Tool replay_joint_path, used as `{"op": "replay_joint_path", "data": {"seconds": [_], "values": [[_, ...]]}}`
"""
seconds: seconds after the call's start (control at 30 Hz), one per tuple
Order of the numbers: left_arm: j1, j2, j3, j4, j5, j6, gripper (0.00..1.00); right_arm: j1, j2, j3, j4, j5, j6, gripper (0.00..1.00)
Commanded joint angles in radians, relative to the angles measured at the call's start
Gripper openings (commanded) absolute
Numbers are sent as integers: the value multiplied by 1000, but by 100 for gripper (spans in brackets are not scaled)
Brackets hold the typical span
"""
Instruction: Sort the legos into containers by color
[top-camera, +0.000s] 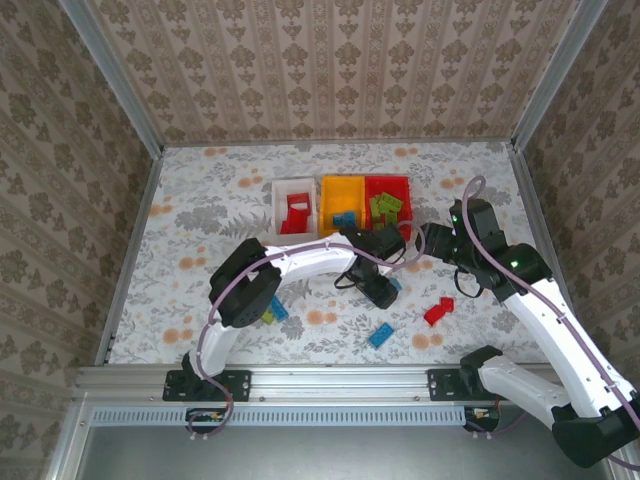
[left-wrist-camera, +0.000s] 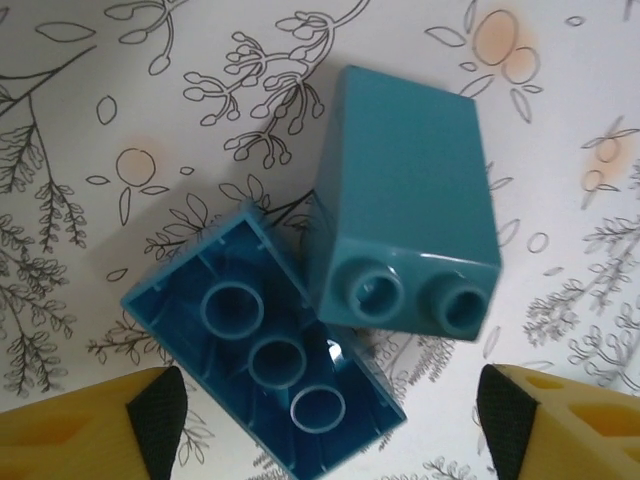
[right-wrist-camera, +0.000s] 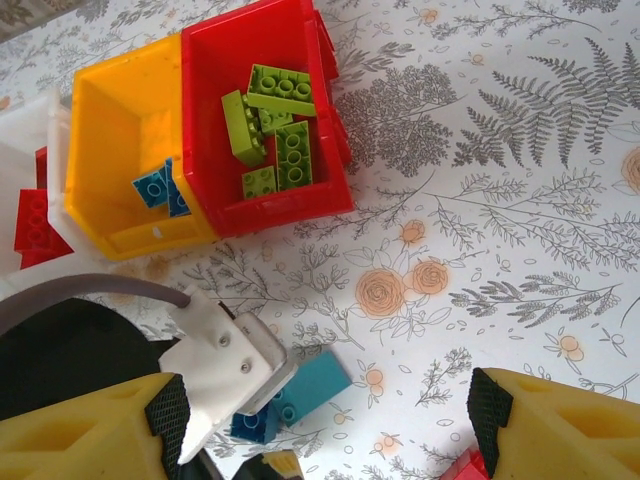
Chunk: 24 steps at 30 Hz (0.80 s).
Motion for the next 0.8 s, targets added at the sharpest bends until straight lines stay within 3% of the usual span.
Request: {"op": "replay_joint_path", "data": {"seconds": [0.0,0.37,0.57,0.77], "values": [[-3,42,33,-26,-27,-13,70,3,-30,1,-17,-39,9,77],[0,39,-4,-5,-82,-8,41,3,-27,-8,-11,-45,23,76],[29,-111,-83,0,-140,-62,36,3,-16,24,-13,-48,-2,76],[130,-287,-107,-45,-145,-128,35,2,18,105,21,-84,-37,75]]}}
